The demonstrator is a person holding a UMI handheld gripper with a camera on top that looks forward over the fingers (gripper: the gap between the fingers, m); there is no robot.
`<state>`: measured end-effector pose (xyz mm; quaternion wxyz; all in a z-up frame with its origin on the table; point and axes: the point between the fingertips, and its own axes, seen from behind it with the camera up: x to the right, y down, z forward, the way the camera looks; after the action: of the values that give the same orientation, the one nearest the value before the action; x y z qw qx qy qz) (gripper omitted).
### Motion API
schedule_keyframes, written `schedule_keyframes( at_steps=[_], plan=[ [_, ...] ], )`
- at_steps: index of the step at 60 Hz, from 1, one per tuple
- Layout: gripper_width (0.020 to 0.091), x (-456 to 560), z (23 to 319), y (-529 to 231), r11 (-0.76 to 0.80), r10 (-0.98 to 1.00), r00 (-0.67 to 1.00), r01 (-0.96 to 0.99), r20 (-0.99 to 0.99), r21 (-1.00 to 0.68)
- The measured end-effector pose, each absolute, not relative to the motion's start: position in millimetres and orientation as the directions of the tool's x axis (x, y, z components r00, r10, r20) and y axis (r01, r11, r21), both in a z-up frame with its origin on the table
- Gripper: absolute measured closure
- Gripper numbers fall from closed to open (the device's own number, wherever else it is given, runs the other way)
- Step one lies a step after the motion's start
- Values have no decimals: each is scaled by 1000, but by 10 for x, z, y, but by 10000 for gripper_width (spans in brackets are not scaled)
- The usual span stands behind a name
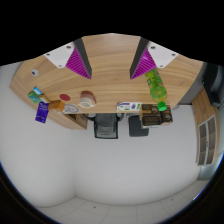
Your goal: Pour water
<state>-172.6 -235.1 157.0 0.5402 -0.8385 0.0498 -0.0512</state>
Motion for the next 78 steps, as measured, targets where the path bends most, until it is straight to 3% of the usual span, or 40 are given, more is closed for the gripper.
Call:
schedule_keyframes(
  at_steps=[4,5,9,19,43,47,51,56,65,78],
  plan=[
    [318,-1875,1512,-2382,-428,-100,995,-25,20,-903],
    [318,-2083,1341,-2385,-427,-95,995,-33,8,-904],
    [316,-2420,1153,-2366,-440,-55,998,-44,-22,-897],
    [310,-3030,839,-2127,-463,27,998,-44,-64,-885],
    [320,-3482,659,-1014,-399,46,997,-32,-55,-916],
    [363,-3500,695,-882,-354,46,998,-25,-45,-935],
    [522,-3487,721,-798,-306,34,998,-41,-54,-951],
    [557,-3511,741,-752,-255,53,997,-49,-65,-966],
    [749,-3486,758,-718,-199,35,998,-50,-58,-979],
    [752,-3513,763,-702,-189,72,995,-52,-67,-981]
  ],
)
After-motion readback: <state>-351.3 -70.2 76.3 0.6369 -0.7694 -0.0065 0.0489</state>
